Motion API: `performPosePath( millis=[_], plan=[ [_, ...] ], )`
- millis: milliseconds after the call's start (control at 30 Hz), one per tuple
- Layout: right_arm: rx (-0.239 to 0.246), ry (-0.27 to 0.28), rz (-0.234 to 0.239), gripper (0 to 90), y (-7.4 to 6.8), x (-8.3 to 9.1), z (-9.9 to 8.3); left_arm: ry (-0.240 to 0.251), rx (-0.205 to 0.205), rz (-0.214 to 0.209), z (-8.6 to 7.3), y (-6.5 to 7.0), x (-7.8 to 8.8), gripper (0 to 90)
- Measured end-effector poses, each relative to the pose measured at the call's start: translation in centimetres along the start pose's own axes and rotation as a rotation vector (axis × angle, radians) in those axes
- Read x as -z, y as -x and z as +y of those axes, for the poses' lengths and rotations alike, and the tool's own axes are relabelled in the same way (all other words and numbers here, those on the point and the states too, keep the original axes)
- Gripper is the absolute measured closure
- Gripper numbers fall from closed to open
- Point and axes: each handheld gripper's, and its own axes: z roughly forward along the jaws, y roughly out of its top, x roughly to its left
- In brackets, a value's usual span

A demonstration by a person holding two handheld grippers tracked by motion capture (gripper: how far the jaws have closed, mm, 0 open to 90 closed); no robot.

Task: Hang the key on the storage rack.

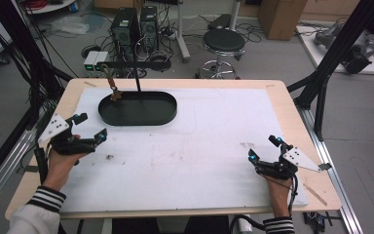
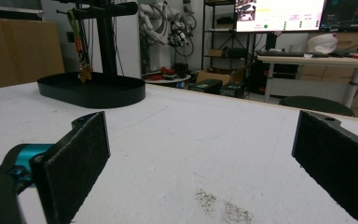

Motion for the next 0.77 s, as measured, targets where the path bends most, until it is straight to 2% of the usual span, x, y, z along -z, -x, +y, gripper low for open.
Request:
performPosePath(
  millis=[133,300,367,400,467,600,667,767],
  plan=[
    [0.0,-0.002,0.0,3.0,-0.1,0.0,0.0,0.037,0.018,-0.028,-1.6,1.1,1.6,1.7],
    [-0.01,-0.007,0.002,3.1,-0.1,0.1,0.0,0.054,0.033,-0.029,-3.7,1.7,2.8,1.7],
    [0.001,-0.002,0.0,3.0,0.0,0.0,0.0,0.06,0.037,-0.029,-4.6,1.9,3.0,1.7],
    [-0.01,-0.007,0.001,3.0,-0.1,0.1,0.0,0.066,0.035,-0.032,-4.9,2.0,3.0,1.7],
    [-0.001,-0.002,0.001,3.0,-0.1,0.0,0.0,0.065,0.016,-0.04,-5.6,2.2,3.1,1.7],
    [-0.009,-0.003,0.001,3.1,-0.1,0.1,0.0,0.106,0.003,-0.007,-5.8,2.5,3.4,1.7],
    [-0.007,0.002,-0.001,3.0,-0.1,0.1,0.0,0.118,-0.005,-0.004,-5.9,2.5,3.6,1.7],
    [-0.004,0.0,-0.001,3.1,-0.1,0.1,0.0,0.112,0.006,-0.002,-5.8,2.4,3.5,1.7]
  ],
)
